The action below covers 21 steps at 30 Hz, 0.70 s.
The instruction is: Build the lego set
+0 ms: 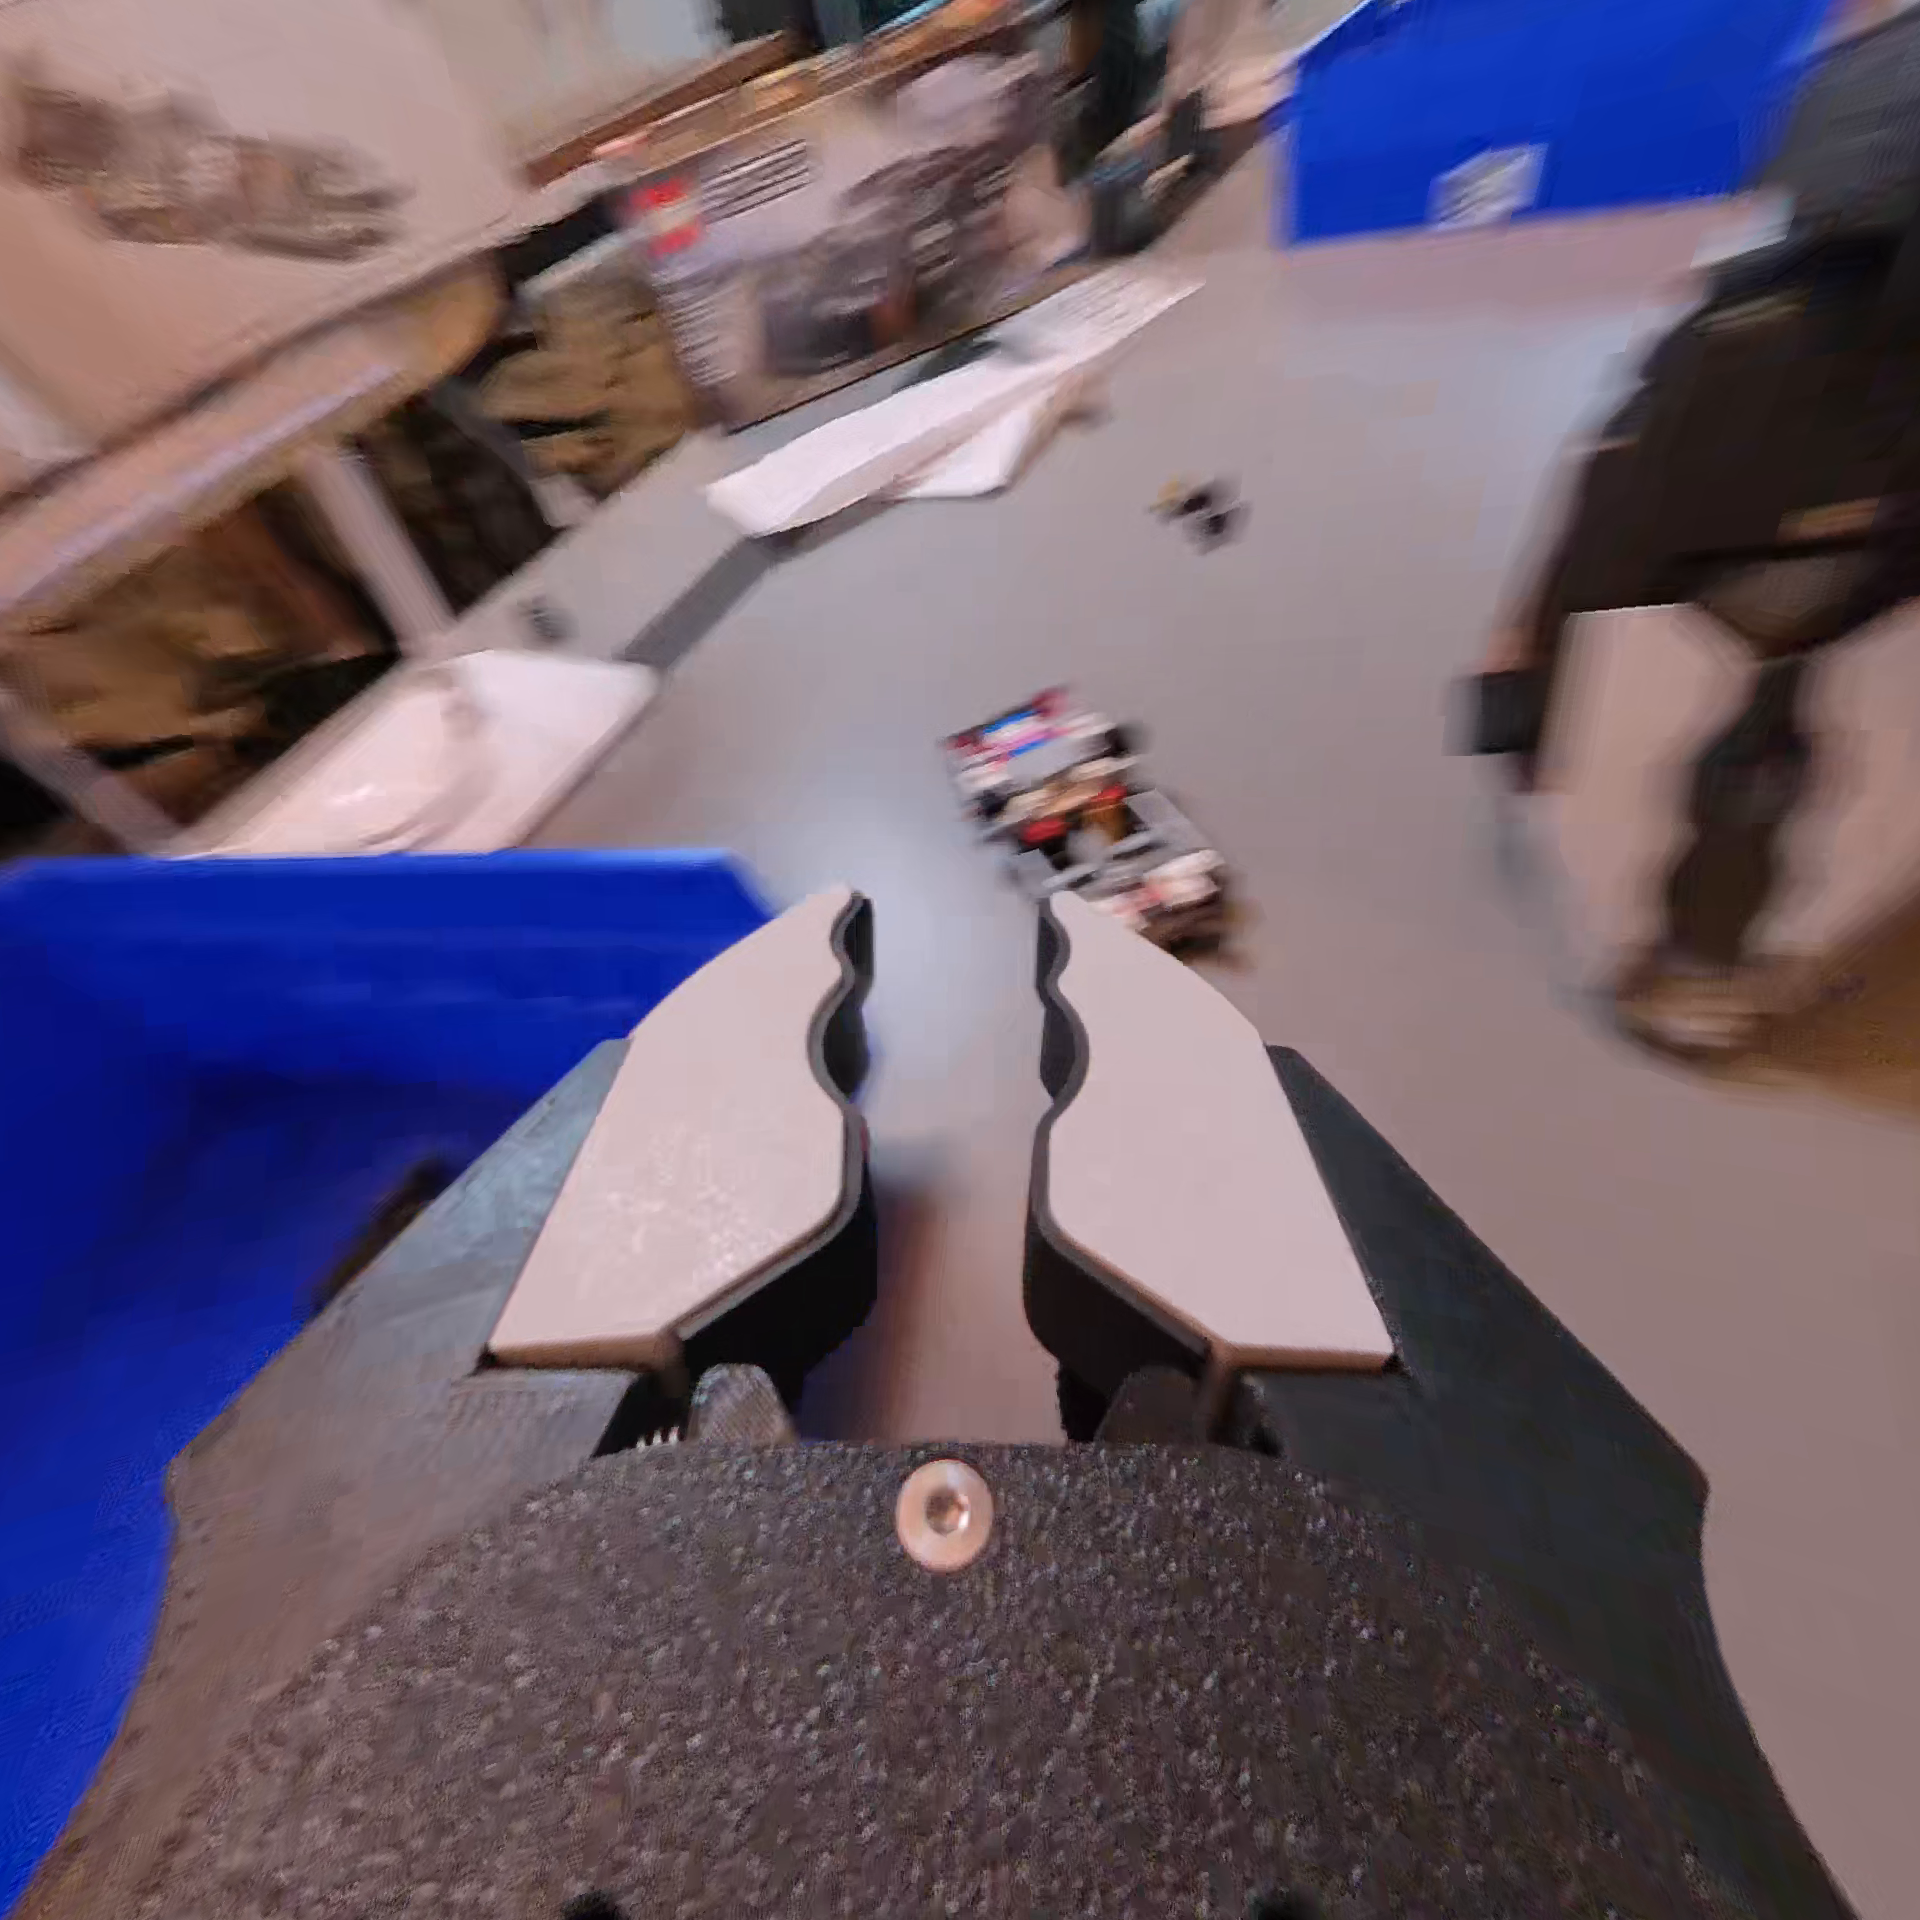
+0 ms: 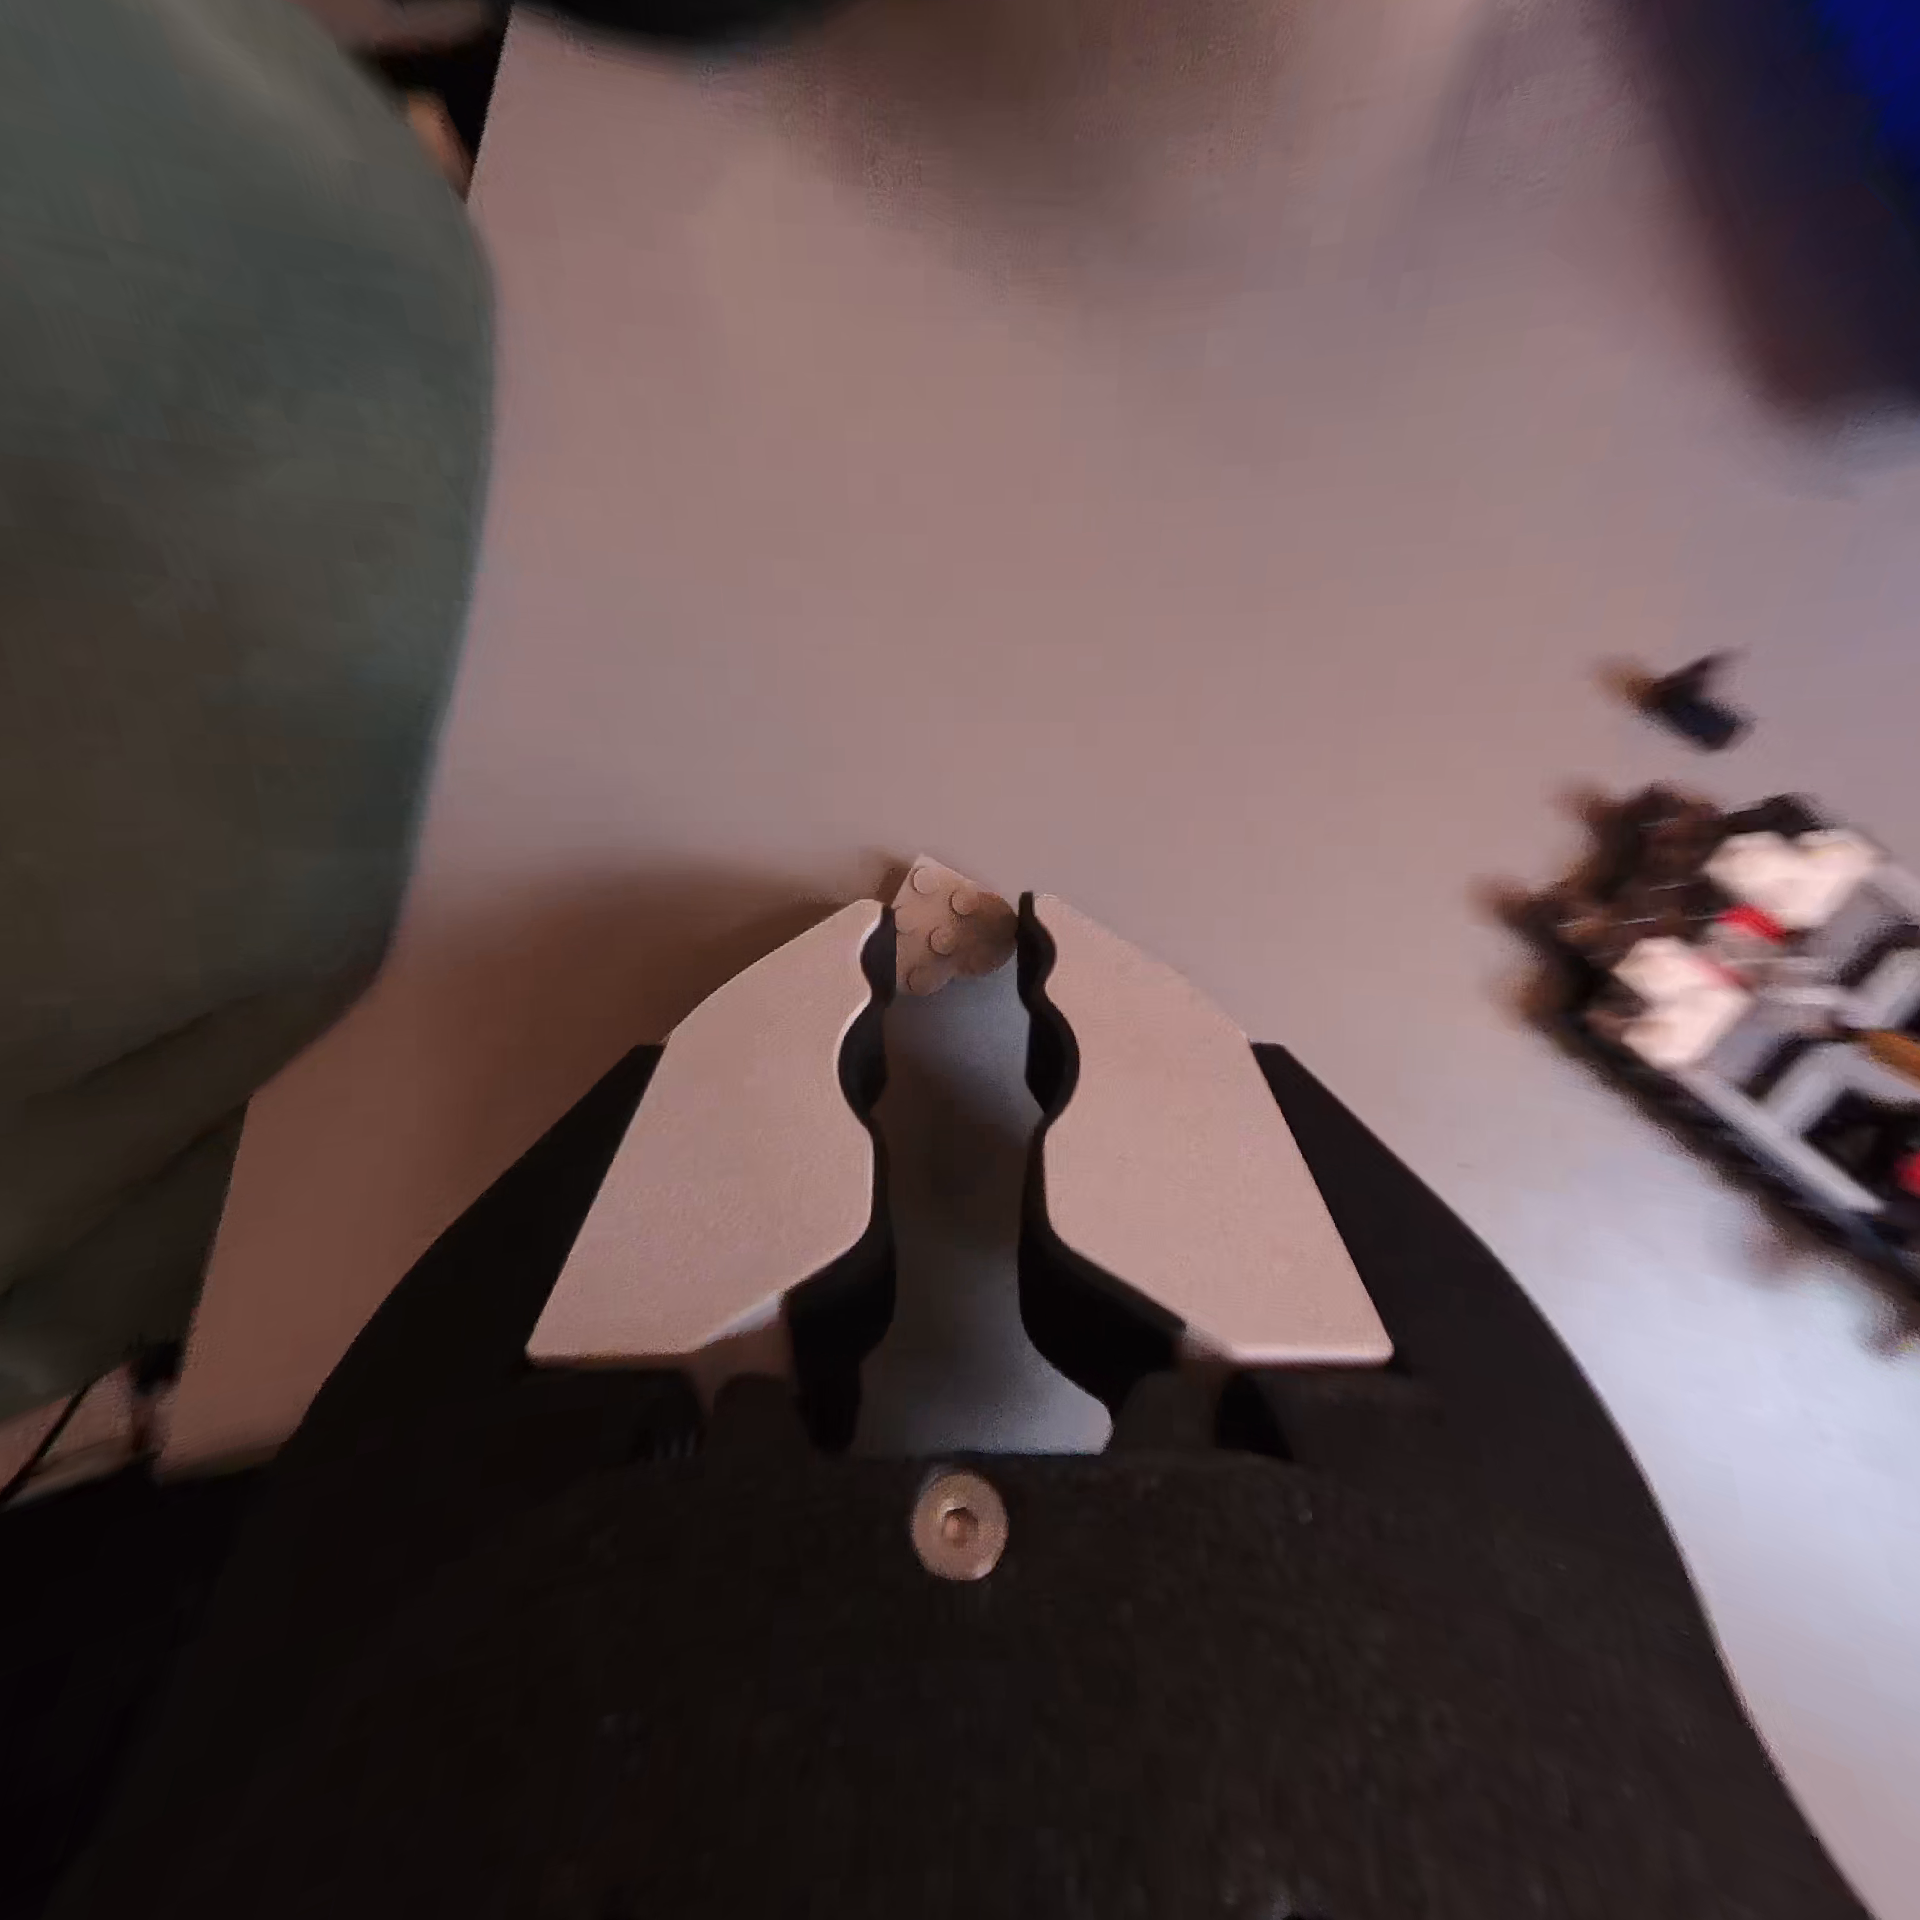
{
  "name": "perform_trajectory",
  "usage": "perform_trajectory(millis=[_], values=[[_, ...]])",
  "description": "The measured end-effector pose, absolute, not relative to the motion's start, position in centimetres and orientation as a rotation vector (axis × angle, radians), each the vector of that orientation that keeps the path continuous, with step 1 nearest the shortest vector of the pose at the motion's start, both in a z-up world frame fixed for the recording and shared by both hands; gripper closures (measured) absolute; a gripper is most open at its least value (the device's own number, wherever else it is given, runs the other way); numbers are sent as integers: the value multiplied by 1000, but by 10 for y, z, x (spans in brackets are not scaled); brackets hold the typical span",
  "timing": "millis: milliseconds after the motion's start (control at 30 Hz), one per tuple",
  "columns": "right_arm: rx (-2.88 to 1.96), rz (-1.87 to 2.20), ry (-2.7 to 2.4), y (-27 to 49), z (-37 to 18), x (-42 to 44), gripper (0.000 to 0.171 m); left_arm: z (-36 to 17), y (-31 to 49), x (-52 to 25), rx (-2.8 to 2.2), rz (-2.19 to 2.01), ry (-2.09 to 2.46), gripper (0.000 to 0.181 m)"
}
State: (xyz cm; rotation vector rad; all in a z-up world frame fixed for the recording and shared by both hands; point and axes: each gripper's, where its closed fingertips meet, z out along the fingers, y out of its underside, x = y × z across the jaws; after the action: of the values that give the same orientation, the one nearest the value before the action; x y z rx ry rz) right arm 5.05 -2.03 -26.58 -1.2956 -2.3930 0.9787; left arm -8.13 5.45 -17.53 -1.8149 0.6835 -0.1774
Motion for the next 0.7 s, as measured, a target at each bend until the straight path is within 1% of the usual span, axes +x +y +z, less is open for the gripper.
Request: perform_trajectory(millis=[33, 133, 267, 367, 400, 433, 467, 500, 567, 633, 700], values=[[-1279, 1005, -2307, -14, -257, 42, 149, -177, 46, -61, -1804, -329, 709, 154], [-1201, 1023, -2079, 3, -229, 21, 149, -190, 27, -19, -1854, -730, 701, 148], [-1078, 914, -1911, 15, -205, 10, 149, -205, 22, 5, -1941, -1042, 584, 150], [-1014, 824, -1866, 17, -198, 5, 149, -206, 19, 15, -1972, -1248, 496, 157], [-1004, 774, -1860, 19, -198, 4, 149, -205, 18, 16, -1969, -1290, 479, 163], [-986, 754, -1851, 19, -197, 3, 149, -202, 16, 17, -1951, -1341, 478, 175], [-984, 757, -1831, 19, -194, 2, 149, -199, 15, 17, -1943, -1362, 479, 176], [-993, 751, -1800, 23, -190, 2, 152, -197, 17, 13, -1933, -1330, 484, 176], [-1032, 728, -1740, 37, -185, 3, 150, -191, 33, -4, -1914, -1126, 462, 176], [-1152, 650, -1630, 72, -181, 9, 148, -187, 56, -43, -1922, -776, 391, 177], [-1317, 497, -1486, 124, -181, 26, 148, -186, 76, -102, -1949, -311, 303, 177]])
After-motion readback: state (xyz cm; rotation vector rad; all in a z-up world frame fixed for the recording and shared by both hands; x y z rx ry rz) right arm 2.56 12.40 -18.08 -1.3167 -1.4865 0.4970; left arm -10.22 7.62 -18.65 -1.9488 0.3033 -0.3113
